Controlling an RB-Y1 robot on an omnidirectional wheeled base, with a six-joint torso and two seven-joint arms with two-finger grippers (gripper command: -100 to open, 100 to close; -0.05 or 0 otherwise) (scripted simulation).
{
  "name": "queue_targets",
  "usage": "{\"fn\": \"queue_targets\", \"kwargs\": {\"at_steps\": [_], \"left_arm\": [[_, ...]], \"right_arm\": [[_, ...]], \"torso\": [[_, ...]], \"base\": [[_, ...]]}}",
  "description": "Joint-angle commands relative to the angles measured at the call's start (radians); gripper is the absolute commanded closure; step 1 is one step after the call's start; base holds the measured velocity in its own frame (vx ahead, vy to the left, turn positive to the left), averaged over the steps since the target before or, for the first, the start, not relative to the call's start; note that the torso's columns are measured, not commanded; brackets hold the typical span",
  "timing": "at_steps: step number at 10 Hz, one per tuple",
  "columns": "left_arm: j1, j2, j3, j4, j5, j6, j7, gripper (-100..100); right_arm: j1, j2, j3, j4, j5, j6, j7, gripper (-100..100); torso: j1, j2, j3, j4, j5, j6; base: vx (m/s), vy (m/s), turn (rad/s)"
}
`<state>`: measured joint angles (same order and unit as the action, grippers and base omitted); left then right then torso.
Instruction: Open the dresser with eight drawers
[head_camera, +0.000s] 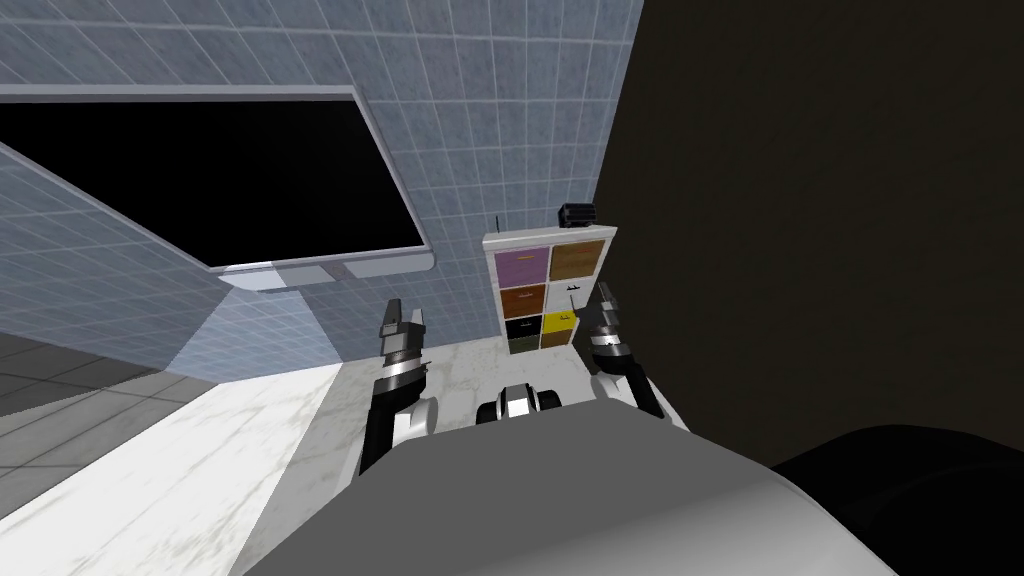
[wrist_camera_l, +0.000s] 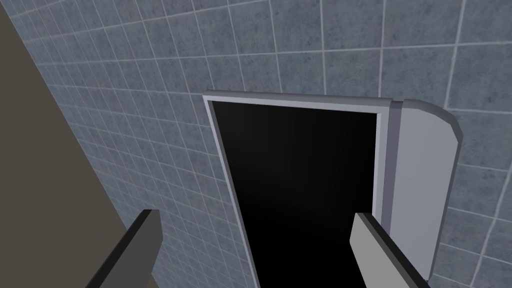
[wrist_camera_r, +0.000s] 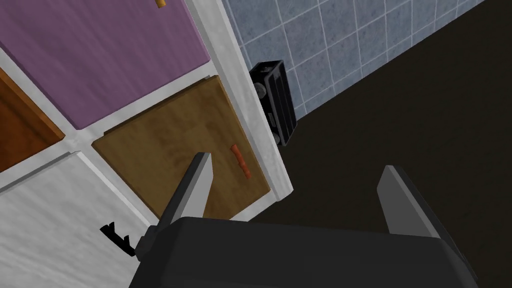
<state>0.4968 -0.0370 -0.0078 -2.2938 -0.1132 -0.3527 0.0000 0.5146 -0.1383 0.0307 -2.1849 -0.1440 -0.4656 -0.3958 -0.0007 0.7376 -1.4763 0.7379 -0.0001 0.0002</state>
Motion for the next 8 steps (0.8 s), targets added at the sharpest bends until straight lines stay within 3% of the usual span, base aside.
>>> {"fn": "queue_targets", "kwargs": {"at_steps": [1,5,7,8], "left_arm": [[0.0,0.0,0.0,0.0,0.0,0.0,0.0,0],[0.0,0.0,0.0,0.0,0.0,0.0,0.0,0],[0.0,0.0,0.0,0.0,0.0,0.0,0.0,0],[0.0,0.0,0.0,0.0,0.0,0.0,0.0,0]], "right_arm": [[-0.004,-0.006,0.009,0.025,-0.024,-0.015,-0.075,-100],[-0.013,-0.014,0.026,0.077,-0.073,-0.051,-0.184,-100],[-0.013,-0.014,0.026,0.077,-0.073,-0.051,-0.228,-100],[-0.017,-0.017,0.035,0.104,-0.1,-0.07,-0.264,-100]], "torso": [[0.001,0.0,0.0,0.0,0.0,0.0],[0.0,0.0,0.0,0.0,0.0,0.0],[0.001,0.001,0.0,0.0,0.0,0.0],[0.0,0.0,0.0,0.0,0.0,0.0]], "base": [[-0.017,0.025,0.057],[-0.016,0.028,0.063],[-0.012,0.018,0.024],[-0.011,0.026,0.097]]}}
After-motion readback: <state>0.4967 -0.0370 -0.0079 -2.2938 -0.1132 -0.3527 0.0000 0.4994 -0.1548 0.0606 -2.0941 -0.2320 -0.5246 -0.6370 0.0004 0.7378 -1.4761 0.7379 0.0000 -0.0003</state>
